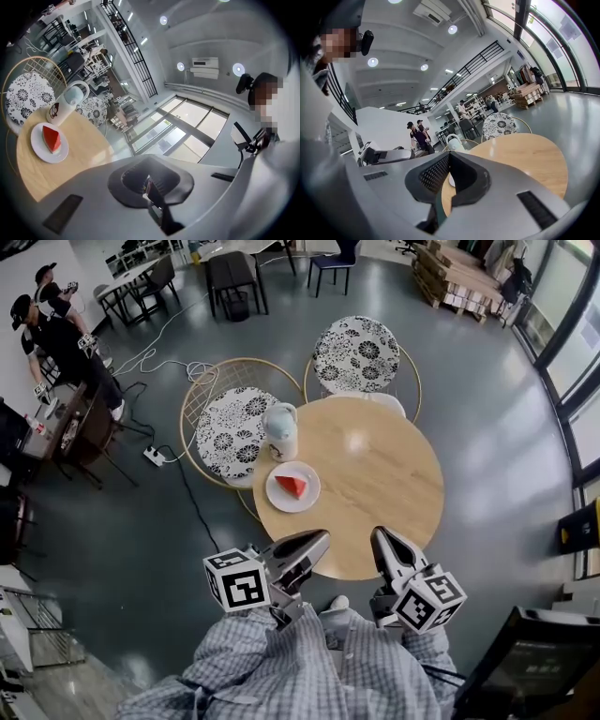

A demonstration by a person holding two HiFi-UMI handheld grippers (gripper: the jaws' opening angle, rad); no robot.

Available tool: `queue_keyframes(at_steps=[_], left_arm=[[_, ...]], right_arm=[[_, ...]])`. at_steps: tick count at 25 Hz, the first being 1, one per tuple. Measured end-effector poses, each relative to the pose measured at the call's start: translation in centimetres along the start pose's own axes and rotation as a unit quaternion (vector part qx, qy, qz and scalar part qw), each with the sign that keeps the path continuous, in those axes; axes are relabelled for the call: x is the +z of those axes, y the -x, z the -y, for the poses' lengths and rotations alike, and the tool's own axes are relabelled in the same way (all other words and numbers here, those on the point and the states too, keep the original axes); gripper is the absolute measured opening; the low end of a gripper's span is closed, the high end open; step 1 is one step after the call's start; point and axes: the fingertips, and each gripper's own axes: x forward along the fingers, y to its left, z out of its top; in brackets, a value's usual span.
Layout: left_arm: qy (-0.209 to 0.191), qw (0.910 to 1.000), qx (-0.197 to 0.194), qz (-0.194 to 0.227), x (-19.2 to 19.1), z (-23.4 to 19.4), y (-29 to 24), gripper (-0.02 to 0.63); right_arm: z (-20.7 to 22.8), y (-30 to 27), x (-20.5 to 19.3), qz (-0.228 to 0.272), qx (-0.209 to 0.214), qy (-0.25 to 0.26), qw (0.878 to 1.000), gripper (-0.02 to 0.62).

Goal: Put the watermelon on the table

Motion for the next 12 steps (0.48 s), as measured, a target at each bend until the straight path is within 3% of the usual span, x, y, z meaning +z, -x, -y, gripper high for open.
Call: queue_keyframes(at_steps=[12], left_arm=[[-0.028,0.9996,0.009,-0.002,-0.39,0.42,-1.04,0.008]], right_arm=[[-0.13,0.08,1.01,0.004,0.021,0.025,0.999,0.008]])
